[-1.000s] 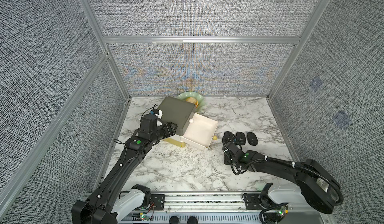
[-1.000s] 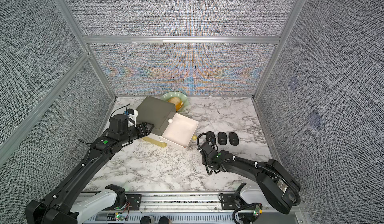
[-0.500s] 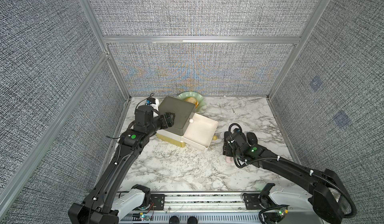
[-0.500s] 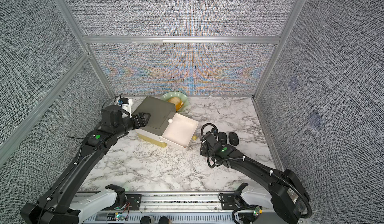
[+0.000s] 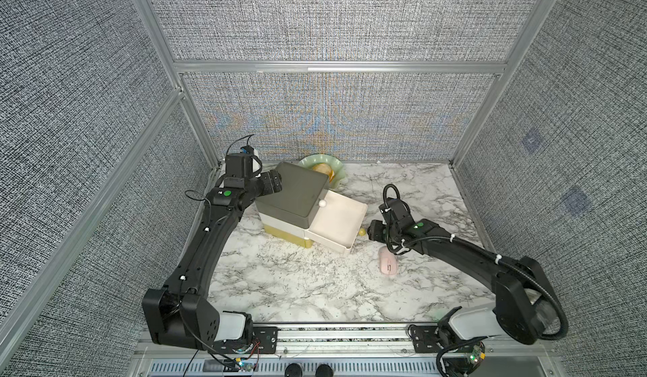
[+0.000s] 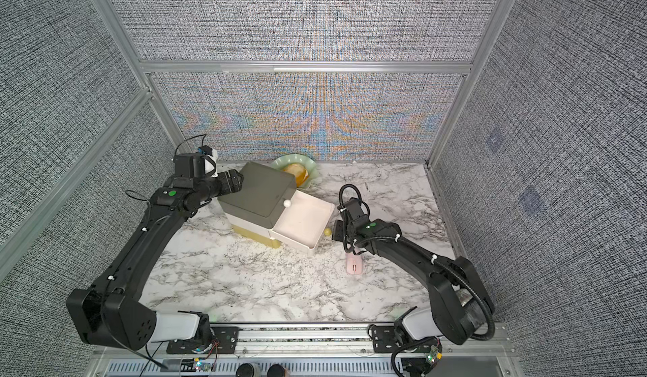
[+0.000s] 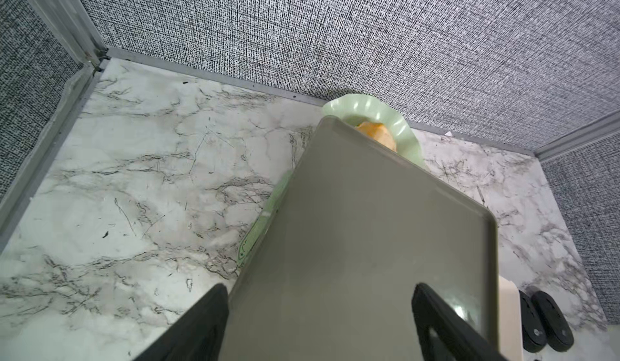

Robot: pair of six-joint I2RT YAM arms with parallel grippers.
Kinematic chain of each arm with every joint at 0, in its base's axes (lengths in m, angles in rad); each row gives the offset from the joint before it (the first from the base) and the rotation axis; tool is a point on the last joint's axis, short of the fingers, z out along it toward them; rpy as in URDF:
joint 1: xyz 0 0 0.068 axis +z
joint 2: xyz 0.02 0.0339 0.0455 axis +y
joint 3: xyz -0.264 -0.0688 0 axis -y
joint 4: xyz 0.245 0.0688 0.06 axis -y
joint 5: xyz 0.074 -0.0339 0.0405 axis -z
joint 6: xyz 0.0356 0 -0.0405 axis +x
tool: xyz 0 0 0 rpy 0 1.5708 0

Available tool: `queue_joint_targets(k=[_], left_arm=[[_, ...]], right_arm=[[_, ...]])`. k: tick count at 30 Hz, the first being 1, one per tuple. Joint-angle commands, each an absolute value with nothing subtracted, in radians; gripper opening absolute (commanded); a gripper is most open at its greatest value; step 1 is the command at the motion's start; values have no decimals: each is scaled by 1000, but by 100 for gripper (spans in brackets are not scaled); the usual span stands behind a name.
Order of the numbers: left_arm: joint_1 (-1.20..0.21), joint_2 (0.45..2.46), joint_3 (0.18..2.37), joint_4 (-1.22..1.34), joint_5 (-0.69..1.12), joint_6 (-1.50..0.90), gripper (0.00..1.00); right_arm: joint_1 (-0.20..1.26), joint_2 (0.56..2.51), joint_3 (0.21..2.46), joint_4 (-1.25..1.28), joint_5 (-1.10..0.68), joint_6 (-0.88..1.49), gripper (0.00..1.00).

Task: Take the mice out of the drawer
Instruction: Place the mouse at the center of the board, then close the drawer of the storage box.

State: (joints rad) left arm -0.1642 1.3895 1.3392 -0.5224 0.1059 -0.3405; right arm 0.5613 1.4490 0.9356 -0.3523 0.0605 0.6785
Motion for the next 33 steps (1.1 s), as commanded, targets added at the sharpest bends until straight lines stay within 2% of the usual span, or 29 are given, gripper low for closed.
queue_joint_targets(k=[1, 6, 25, 33], left_arm=[[-149, 1433, 1357, -537, 117, -303, 88], [-142, 1480, 1365, -551, 80, -310, 88], [-142, 1555, 1380, -622, 293, -226, 85], [-142, 1561, 1361, -669, 269, -277, 83]], right_arm=[[553, 1493, 973, -291, 3, 675, 54], [551, 1574, 1033, -257, -13, 671, 53], [595, 1834, 1273, -97, -159, 688, 53], [613, 1944, 1346, -2, -223, 729, 53]])
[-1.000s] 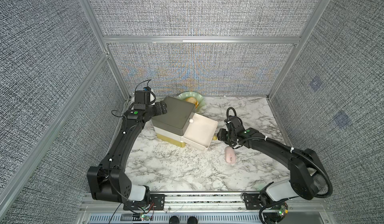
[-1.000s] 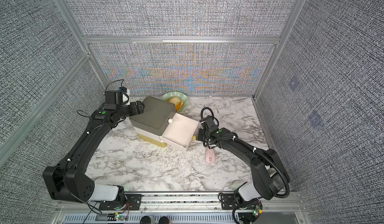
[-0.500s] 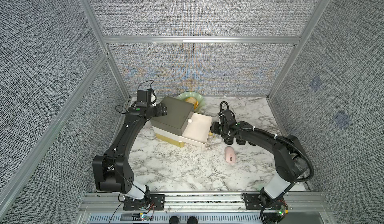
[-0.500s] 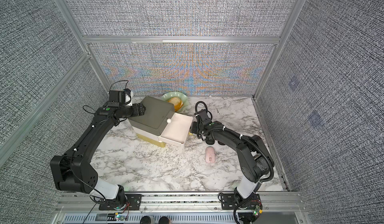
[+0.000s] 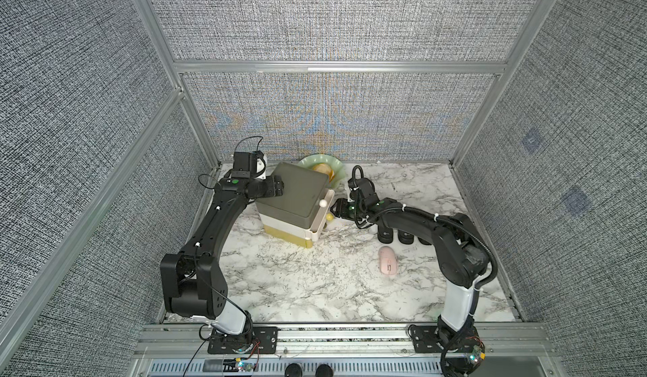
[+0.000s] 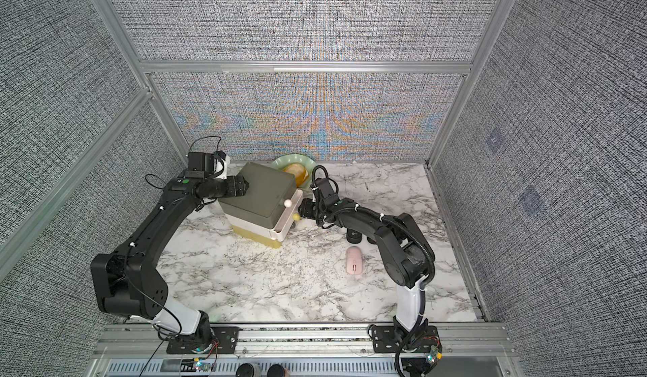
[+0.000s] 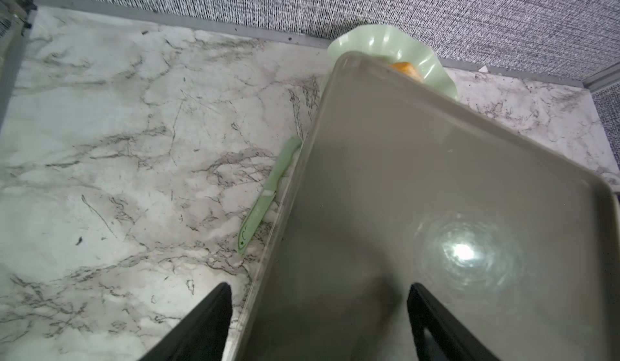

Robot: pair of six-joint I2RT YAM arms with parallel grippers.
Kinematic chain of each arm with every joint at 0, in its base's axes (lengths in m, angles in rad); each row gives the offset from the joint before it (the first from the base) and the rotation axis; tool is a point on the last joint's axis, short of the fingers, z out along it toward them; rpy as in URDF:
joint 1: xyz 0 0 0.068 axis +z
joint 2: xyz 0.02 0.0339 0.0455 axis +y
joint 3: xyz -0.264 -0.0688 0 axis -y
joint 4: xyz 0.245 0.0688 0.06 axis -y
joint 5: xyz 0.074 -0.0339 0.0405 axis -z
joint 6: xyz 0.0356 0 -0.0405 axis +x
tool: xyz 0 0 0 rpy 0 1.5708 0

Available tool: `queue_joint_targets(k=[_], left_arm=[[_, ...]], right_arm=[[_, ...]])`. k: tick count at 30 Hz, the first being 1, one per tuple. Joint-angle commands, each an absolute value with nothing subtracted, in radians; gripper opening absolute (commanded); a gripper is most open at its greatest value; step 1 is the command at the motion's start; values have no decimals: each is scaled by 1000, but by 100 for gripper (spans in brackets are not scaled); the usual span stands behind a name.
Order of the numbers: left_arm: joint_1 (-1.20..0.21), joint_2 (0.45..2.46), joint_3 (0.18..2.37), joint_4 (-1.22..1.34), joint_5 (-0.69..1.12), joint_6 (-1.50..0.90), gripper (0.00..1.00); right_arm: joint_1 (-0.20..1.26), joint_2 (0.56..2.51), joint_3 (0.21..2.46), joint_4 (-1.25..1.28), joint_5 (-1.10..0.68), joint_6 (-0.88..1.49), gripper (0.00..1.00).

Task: Take the mice out of the drawer
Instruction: Close the drawer of the storage box.

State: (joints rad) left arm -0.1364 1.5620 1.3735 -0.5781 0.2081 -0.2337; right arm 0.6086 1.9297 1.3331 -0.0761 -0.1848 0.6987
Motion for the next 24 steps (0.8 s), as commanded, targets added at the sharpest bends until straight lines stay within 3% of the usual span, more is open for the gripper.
queue_joint_targets(k=[1, 7, 12, 20, 24], left_arm=[[-142, 1552, 1356, -666, 262, -281, 83], [-141, 1534, 1361, -688, 177, -296, 83], [-141, 1535, 1364, -672, 213, -312, 83], [-141, 1476, 1413, -703, 33, -348, 83], [-142, 1375, 1352, -613, 137, -285, 82]], right_arm=[[619, 1952, 1353, 12, -231, 735, 53], [615, 1943, 1313, 68, -254, 767, 53], [612, 1952, 1310, 93, -299, 788, 55], [580, 1836, 1136, 137, -294, 862, 56], [577, 1781, 1012, 264, -334, 947, 57]])
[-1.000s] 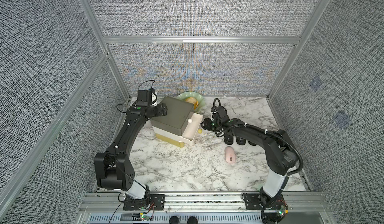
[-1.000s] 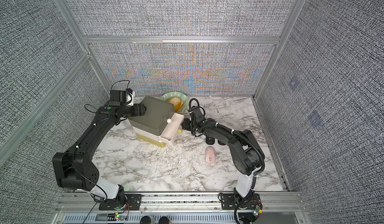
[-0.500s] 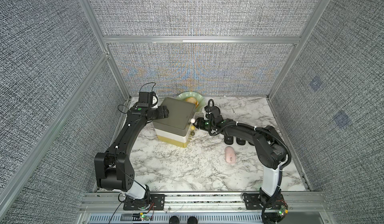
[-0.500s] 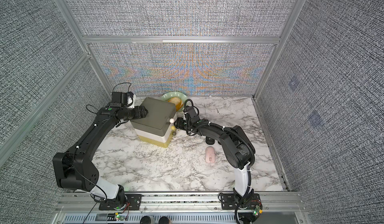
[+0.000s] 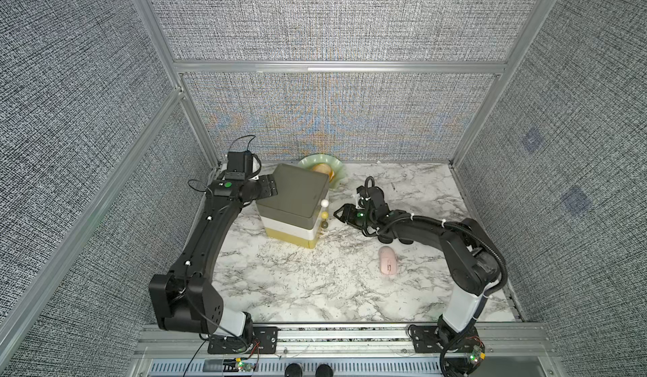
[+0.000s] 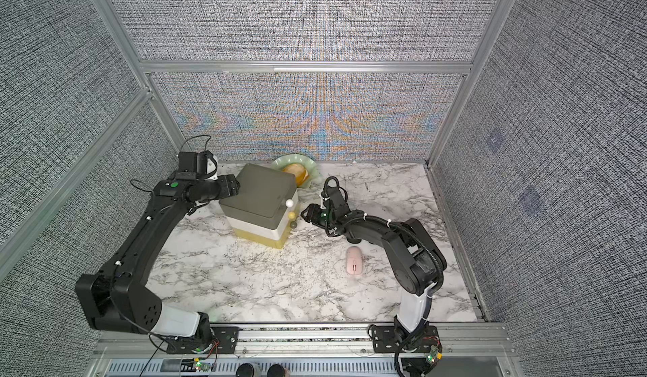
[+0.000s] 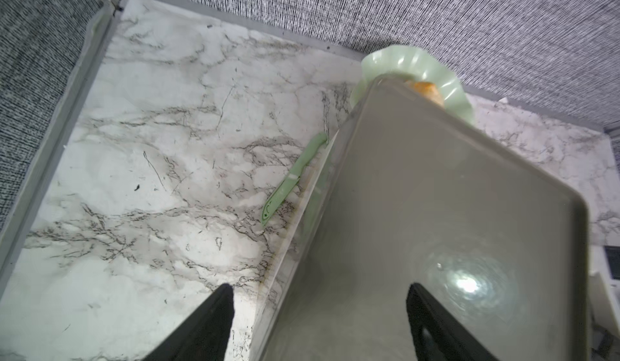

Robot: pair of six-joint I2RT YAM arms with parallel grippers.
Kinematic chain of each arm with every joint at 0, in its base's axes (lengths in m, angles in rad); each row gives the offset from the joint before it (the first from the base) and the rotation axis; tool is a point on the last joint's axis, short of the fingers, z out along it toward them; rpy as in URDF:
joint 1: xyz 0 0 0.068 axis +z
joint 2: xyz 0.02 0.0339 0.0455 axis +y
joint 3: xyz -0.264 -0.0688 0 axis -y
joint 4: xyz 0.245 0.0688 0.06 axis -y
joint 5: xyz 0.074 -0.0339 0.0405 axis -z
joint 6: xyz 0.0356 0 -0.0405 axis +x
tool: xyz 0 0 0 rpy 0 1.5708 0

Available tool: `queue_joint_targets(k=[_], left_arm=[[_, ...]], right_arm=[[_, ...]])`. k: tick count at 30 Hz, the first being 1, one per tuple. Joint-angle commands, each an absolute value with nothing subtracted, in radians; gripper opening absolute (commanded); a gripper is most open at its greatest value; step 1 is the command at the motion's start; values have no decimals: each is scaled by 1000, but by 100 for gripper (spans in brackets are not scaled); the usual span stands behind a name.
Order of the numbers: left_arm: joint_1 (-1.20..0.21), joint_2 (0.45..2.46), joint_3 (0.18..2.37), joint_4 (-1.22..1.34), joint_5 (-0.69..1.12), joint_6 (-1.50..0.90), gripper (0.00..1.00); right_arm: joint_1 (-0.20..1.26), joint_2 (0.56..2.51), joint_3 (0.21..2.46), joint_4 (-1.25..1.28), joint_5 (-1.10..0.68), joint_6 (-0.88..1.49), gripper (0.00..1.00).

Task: Take the mice out of the drawer
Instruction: Close the drawer of the storage box, then open the drawer in the storage box.

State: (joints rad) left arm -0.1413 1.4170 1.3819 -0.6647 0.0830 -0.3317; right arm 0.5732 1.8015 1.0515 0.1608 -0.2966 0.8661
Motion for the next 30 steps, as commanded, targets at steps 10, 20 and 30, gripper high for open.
queue_joint_targets(k=[10, 20, 30], left_arm=[[-180, 1285, 1219, -560, 319, -348, 78], [-194, 1322, 1218, -563, 292, -341, 77], [-193, 1348, 1213, -556, 270, -342, 78]], right_arm=[[601, 1913, 965, 560, -436, 1127, 60], [606, 2036, 988, 708, -462, 1232, 60], [608, 2081, 1005, 747, -468, 1265, 48]])
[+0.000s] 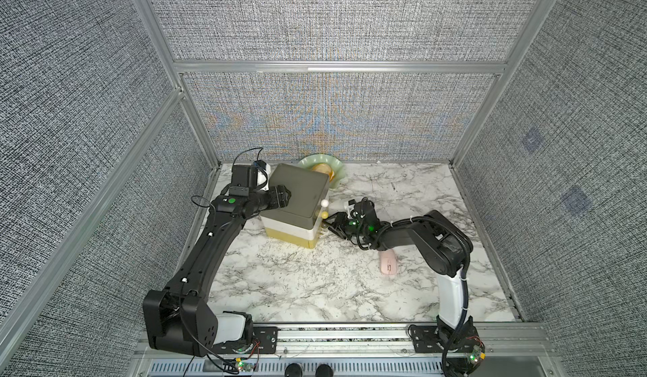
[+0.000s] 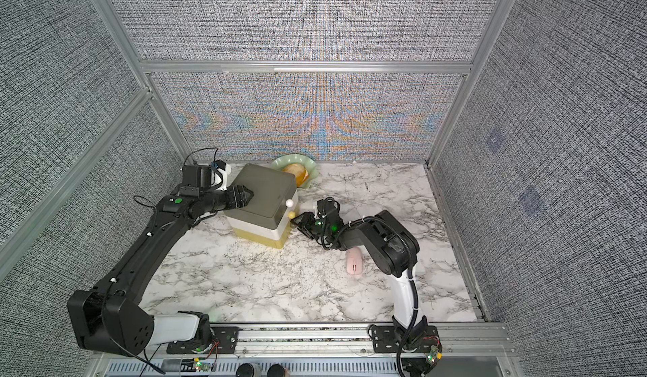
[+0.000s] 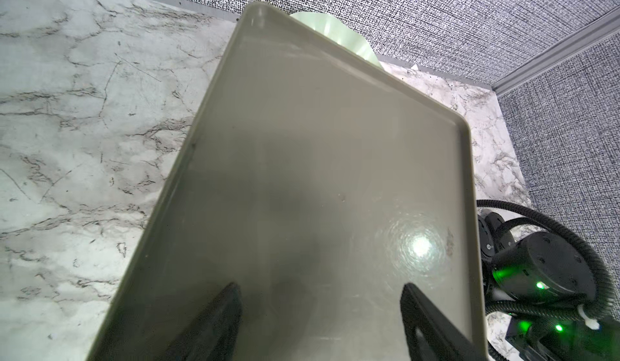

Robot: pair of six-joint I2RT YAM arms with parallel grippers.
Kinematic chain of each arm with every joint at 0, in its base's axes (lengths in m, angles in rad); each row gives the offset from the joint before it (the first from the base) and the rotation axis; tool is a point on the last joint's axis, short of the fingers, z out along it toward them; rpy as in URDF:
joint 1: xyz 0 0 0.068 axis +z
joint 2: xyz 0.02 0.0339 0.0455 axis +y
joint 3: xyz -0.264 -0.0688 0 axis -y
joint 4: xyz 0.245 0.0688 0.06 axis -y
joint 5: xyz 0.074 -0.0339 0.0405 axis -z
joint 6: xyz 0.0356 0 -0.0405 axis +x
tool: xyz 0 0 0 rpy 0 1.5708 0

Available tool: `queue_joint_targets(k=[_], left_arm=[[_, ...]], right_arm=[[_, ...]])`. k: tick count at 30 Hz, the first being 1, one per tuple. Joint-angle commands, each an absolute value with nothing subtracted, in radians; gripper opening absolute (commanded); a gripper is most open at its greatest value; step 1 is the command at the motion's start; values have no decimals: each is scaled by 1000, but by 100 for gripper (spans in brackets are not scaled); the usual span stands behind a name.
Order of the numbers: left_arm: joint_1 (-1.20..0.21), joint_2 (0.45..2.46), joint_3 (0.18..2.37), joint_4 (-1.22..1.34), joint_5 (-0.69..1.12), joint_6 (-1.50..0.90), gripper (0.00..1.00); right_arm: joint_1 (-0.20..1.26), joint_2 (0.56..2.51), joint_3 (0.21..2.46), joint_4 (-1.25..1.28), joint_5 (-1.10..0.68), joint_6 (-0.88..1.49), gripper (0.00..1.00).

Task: Take the mice out of the drawer
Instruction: Open the drawer in the storage box.

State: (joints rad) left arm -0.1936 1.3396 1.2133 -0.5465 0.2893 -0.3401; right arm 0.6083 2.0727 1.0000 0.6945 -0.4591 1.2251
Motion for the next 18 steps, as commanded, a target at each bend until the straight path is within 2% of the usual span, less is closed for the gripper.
queue_joint_targets(k=[1, 9, 18], left_arm=[[-193, 1350, 1212, -555, 268, -339, 78], [-194, 1371, 1204, -563, 234, -349, 78], [-194, 1382, 1182, -564, 173, -362, 78]], right_arm=[[609, 2088, 1002, 760, -468, 1270, 47], [608, 2107, 1006, 775, -467, 1270, 33], [604, 2104, 985, 804, -467, 1283, 22]])
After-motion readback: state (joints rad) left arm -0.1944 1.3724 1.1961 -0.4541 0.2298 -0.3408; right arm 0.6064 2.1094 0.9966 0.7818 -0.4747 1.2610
